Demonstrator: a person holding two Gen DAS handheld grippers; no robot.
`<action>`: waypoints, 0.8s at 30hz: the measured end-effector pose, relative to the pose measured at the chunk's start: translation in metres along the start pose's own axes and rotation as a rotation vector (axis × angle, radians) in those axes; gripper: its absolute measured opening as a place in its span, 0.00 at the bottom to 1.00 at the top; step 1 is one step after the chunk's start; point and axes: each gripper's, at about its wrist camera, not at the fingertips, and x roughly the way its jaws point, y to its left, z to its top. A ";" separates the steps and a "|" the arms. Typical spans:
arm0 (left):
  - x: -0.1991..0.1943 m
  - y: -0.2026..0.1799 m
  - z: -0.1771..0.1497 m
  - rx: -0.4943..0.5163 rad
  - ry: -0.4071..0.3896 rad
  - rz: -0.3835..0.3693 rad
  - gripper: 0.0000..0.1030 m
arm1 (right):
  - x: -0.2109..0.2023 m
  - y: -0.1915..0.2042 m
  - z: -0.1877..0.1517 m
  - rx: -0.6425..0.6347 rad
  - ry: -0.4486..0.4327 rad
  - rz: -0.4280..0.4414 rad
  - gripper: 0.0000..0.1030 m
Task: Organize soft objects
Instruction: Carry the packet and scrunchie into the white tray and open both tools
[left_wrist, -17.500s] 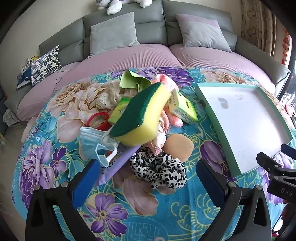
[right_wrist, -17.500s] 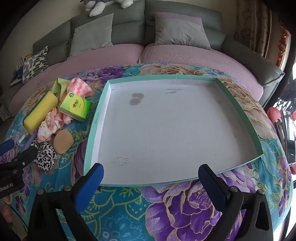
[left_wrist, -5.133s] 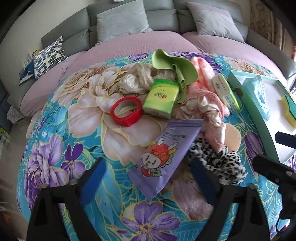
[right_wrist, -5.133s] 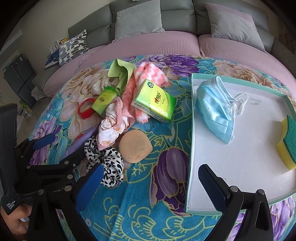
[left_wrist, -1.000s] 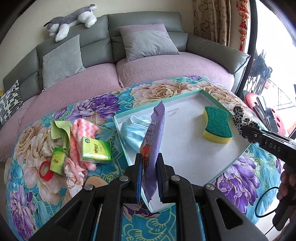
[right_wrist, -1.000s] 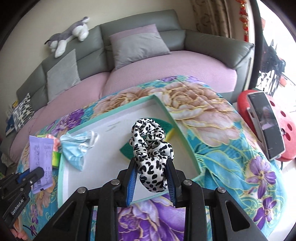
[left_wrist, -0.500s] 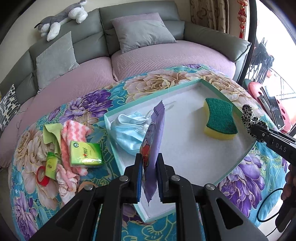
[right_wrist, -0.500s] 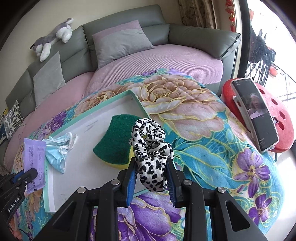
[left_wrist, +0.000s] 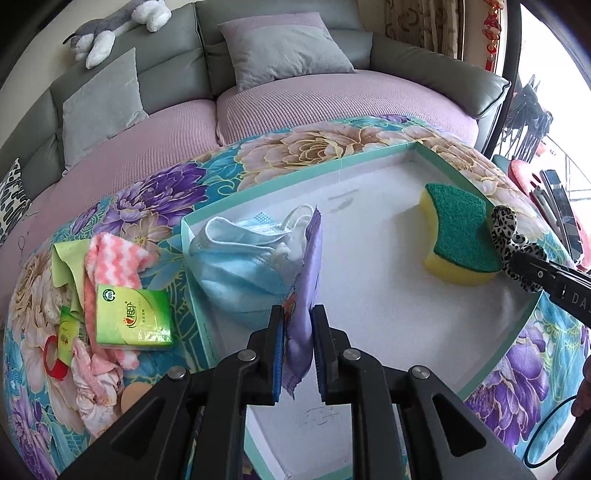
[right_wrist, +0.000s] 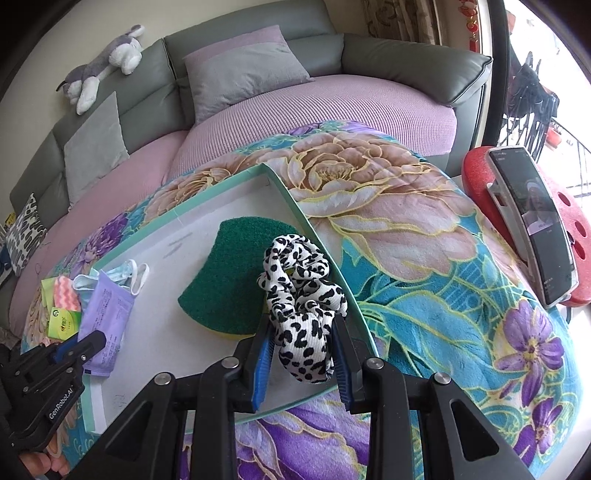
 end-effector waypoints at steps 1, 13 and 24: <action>0.000 0.000 0.000 0.001 -0.003 0.001 0.15 | 0.002 0.001 0.000 0.000 0.004 0.000 0.31; 0.000 0.002 0.003 -0.001 -0.010 0.001 0.56 | 0.007 0.011 0.001 -0.028 0.011 -0.002 0.43; -0.041 0.022 0.005 -0.047 -0.107 0.029 0.91 | -0.026 0.014 -0.001 -0.051 -0.050 -0.037 0.84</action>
